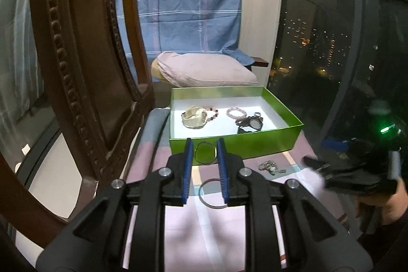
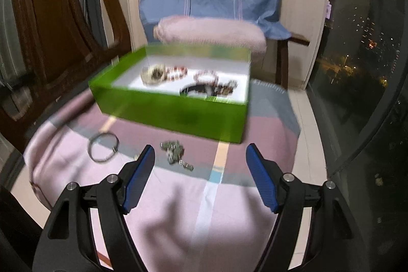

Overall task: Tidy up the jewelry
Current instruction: 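Grasp the green charm cluster with the right tool while the left tool holds the ring, then lift the green charm cluster with the right tool while the left tool holds the ring, then lower the green charm cluster into the green box and open the right tool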

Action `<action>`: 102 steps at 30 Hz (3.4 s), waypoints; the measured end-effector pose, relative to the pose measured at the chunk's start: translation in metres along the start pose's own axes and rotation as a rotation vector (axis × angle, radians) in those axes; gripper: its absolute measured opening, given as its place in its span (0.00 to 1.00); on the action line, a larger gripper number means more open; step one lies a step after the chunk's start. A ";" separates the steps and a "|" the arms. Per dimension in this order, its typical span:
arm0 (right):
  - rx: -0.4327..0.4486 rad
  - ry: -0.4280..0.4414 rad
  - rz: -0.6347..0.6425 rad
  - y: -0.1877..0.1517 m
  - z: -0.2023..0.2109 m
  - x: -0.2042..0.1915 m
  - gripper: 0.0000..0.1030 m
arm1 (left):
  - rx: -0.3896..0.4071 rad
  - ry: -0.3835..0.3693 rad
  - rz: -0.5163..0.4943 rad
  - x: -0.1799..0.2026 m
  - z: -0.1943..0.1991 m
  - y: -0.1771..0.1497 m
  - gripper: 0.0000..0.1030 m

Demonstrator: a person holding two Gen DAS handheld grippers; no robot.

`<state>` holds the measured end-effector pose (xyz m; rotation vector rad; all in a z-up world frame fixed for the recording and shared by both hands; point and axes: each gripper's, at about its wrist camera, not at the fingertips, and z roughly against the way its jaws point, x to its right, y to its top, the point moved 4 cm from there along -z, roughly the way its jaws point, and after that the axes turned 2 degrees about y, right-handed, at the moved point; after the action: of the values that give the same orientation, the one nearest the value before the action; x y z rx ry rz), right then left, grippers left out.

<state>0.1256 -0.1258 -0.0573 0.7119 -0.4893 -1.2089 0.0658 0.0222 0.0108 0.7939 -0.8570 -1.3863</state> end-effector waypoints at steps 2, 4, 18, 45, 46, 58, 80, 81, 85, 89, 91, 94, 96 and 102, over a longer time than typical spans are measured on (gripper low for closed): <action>-0.048 0.000 0.020 -0.004 -0.019 -0.007 0.70 | -0.010 -0.004 -0.006 0.001 -0.002 -0.001 0.18; -0.087 -0.012 0.052 -0.007 -0.039 -0.015 0.70 | -0.020 -0.011 -0.004 0.001 -0.004 -0.002 0.18; -0.190 0.031 0.011 -0.001 -0.085 -0.025 0.12 | -0.045 -0.013 -0.001 -0.010 -0.003 -0.005 0.18; 0.171 0.113 -0.075 -0.005 0.082 -0.011 0.10 | -0.061 -0.056 0.028 0.001 -0.009 -0.009 0.18; 0.174 0.112 -0.070 -0.004 0.084 -0.012 0.10 | -0.062 -0.055 0.026 0.002 -0.009 -0.010 0.18; 0.176 0.112 -0.075 -0.007 0.083 -0.011 0.10 | -0.075 -0.050 0.016 0.005 -0.011 -0.010 0.18; 0.153 0.142 -0.111 -0.005 0.071 -0.007 0.10 | -0.126 -0.063 0.001 0.013 -0.080 0.049 0.19; 0.149 0.144 -0.116 -0.006 0.070 -0.007 0.10 | -0.131 -0.069 0.008 0.014 -0.088 0.055 0.24; 0.144 0.154 -0.124 -0.004 0.068 -0.006 0.10 | -0.194 -0.032 0.035 0.007 -0.131 0.057 0.71; 0.154 0.154 -0.127 -0.003 0.070 -0.004 0.10 | -0.210 -0.039 0.088 -0.008 -0.109 0.035 0.71; 0.157 0.151 -0.128 -0.004 0.071 -0.002 0.10 | -0.181 -0.031 0.094 -0.016 -0.077 0.018 0.77; 0.156 0.149 -0.132 -0.005 0.069 0.000 0.10 | -0.153 -0.011 0.143 -0.025 -0.046 -0.004 0.83; 0.150 0.150 -0.127 -0.006 0.068 -0.004 0.10 | -0.163 -0.026 0.170 -0.027 -0.038 -0.016 0.83; 0.157 0.167 -0.099 0.020 0.058 -0.023 0.10 | -0.157 0.007 0.148 -0.036 -0.035 -0.020 0.83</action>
<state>0.0922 -0.1133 -0.0020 0.9721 -0.4168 -1.1999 0.0869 0.0565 -0.0253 0.6027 -0.7761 -1.3010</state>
